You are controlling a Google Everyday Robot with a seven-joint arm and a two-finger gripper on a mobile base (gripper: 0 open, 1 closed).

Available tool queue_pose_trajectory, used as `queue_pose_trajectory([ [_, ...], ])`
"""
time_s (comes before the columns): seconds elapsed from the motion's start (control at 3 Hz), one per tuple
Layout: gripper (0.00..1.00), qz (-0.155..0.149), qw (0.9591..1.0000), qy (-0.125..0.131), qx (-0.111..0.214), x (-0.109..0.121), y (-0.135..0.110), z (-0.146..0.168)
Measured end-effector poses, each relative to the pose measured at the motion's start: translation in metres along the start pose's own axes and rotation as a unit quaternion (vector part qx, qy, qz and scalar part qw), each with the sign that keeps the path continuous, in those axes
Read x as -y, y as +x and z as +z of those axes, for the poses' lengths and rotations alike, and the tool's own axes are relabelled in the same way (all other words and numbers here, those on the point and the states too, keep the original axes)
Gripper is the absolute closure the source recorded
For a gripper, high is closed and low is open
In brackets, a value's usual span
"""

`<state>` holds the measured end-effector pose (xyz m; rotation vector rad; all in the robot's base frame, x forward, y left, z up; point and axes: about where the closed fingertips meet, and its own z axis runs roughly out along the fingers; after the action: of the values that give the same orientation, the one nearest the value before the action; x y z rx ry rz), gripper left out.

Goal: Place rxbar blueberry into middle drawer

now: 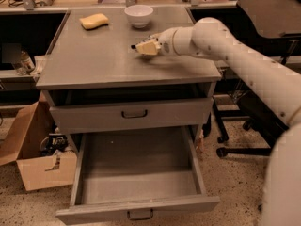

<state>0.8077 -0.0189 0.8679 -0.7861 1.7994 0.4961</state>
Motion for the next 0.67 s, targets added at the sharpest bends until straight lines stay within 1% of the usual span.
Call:
queue_pose_trajectory([
  [0.33, 1.00, -0.015, 0.9986, -0.015, 0.048, -0.010, -0.004, -0.056],
  [0.67, 1.00, -0.043, 0.9964, -0.005, 0.073, -0.006, -0.013, -0.087],
])
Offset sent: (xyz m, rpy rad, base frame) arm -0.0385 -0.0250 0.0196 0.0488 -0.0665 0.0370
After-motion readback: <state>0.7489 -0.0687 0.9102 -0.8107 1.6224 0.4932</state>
